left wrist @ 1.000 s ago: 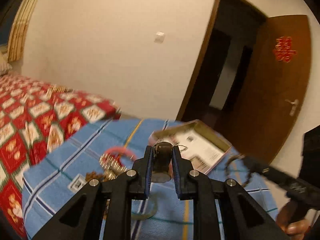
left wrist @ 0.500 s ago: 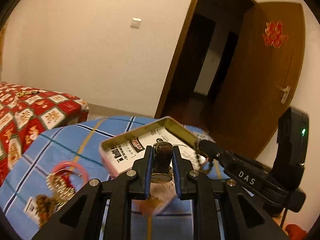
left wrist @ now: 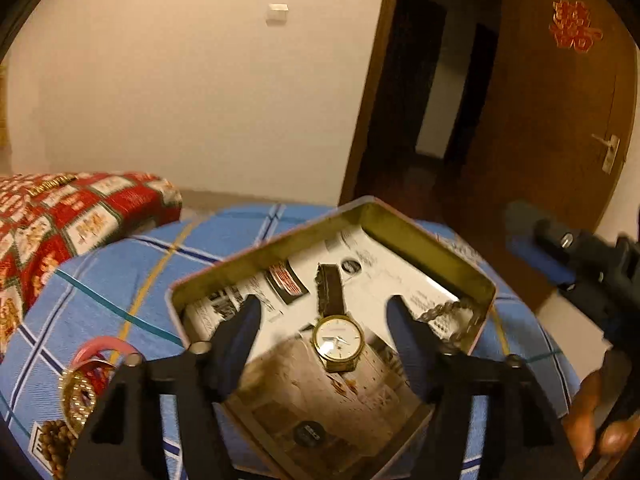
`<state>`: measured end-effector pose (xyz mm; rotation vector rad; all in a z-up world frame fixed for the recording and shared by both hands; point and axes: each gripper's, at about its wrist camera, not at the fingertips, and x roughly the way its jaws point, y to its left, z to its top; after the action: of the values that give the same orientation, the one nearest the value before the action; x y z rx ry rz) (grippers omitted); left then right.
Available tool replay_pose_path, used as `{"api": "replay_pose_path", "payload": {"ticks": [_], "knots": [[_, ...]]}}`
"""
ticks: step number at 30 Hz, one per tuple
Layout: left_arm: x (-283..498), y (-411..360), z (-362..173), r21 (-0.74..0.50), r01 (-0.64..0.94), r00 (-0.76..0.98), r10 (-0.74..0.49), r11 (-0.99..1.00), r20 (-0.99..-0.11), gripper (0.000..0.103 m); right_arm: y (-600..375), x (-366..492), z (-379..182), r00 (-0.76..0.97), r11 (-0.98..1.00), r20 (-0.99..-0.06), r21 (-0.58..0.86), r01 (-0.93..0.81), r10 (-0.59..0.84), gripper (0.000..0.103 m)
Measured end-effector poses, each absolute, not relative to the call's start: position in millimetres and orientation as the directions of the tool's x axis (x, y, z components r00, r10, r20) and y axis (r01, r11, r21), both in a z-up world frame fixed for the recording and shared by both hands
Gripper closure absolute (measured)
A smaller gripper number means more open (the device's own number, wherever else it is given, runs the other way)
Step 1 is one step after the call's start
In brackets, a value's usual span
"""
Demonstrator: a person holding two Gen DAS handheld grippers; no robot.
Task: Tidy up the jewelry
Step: 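Lower the watch and bracelet into the pink tin and open both tools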
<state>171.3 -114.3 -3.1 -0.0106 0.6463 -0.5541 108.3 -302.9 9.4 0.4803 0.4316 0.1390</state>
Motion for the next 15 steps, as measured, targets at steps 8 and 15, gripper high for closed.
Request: {"api": "replay_pose_path", "payload": {"ticks": [8,15], "knots": [[133.8,-86.0,4.1,-0.116,0.429,0.745,-0.423,0.896,-0.517,0.034,-328.9,90.0,8.4,0.922,0.876,-0.387,0.451,0.171,0.020,0.050],[104.2,-64.6,-5.6,-0.086,0.359,0.769,-0.346,0.929,-0.537,0.034,-315.2,94.9,7.7,0.905,0.906,-0.424,0.366,0.213,-0.042,0.050]]}}
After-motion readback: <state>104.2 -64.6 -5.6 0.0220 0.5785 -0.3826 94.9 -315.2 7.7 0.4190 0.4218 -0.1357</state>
